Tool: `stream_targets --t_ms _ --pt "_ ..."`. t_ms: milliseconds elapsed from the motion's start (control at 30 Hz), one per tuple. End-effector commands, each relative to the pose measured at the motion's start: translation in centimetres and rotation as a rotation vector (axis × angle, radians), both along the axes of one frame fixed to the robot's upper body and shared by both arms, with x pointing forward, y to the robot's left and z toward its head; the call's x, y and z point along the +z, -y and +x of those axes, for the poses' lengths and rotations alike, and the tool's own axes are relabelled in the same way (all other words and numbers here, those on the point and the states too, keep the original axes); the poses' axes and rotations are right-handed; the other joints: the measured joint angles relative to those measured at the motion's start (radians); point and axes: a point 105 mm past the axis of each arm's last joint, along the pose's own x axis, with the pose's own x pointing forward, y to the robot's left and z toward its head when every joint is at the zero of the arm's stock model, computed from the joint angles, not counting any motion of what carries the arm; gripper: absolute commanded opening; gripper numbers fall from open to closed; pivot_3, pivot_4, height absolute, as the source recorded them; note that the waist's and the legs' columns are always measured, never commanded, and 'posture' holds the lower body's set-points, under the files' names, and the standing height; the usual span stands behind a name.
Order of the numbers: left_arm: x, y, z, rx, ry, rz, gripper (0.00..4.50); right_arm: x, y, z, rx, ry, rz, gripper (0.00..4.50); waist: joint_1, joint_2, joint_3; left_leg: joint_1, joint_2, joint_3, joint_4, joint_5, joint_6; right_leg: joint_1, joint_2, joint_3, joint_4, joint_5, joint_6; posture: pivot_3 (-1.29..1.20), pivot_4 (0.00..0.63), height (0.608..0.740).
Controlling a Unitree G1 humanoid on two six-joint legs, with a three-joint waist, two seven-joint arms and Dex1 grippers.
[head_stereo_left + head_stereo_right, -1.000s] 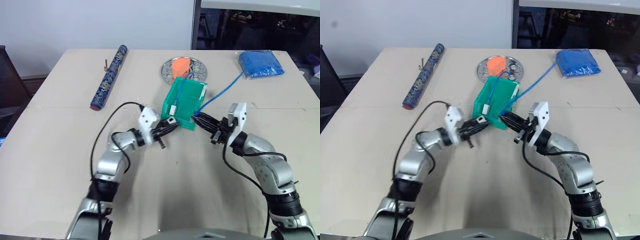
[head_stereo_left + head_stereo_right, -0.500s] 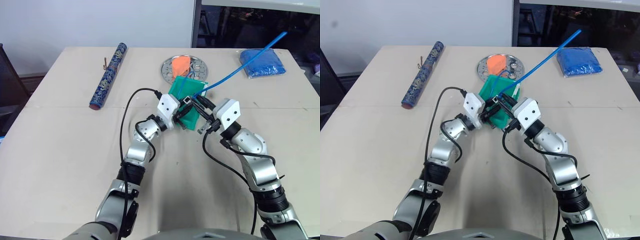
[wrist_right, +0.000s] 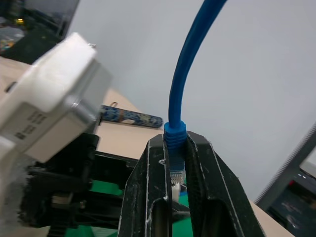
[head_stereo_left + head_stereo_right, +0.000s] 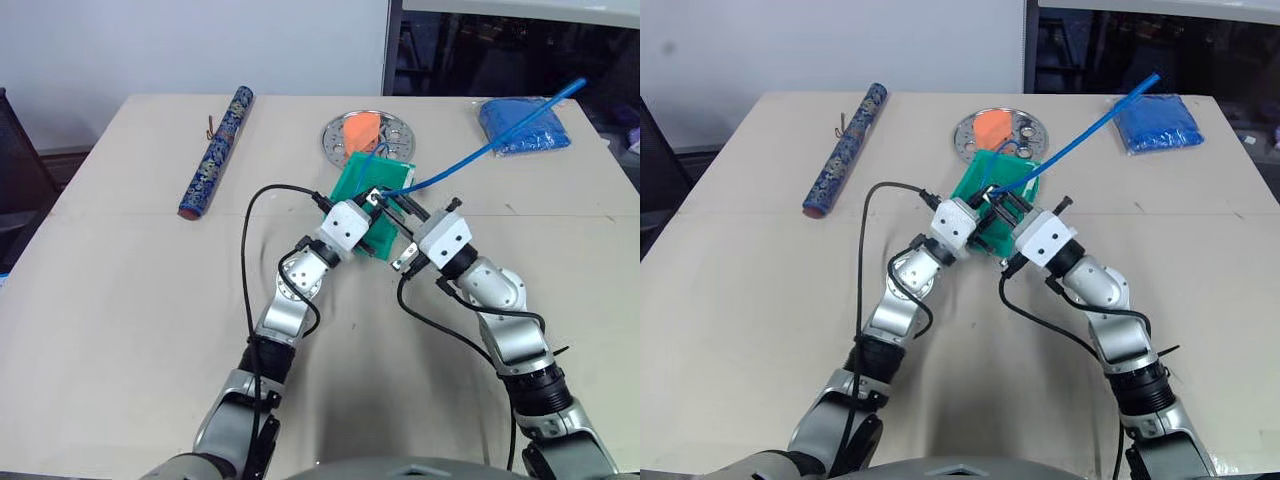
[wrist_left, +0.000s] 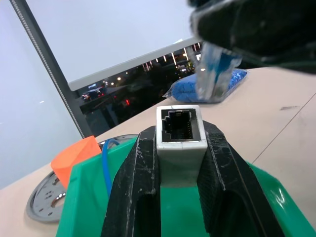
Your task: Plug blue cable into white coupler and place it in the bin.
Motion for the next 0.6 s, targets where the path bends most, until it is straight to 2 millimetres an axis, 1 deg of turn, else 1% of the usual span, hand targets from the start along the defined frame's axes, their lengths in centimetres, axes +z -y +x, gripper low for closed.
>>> stream_targets --t_ms 33,300,600 --pt "1.3 0.2 -0.8 -0.011 0.056 -0.013 0.38 0.6 -0.7 -0.3 0.036 0.042 -0.008 0.0 0.0 0.0 0.0 0.0 0.0 0.0 0.0 0.0 0.0 0.0 0.0 0.0 0.0 0.0 0.0 0.0 0.15 0.74" --pt "1.2 0.3 -1.1 -0.009 0.048 -0.014 0.38 0.4 -1.0 0.4 0.017 0.03 0.004 0.0 0.0 0.0 0.0 0.0 0.0 0.0 0.0 0.0 0.0 0.0 0.0 0.0 0.0 0.0 0.0 0.0 0.15 0.74" --pt "1.1 0.5 -1.3 -0.007 0.046 -0.016 0.38 -1.2 -0.9 1.0 -0.023 -0.03 -0.057 0.0 0.0 0.0 0.0 0.0 0.0 0.0 0.0 0.0 0.0 0.0 0.0 0.0 0.0 0.0 0.0 0.0 0.15 0.74"
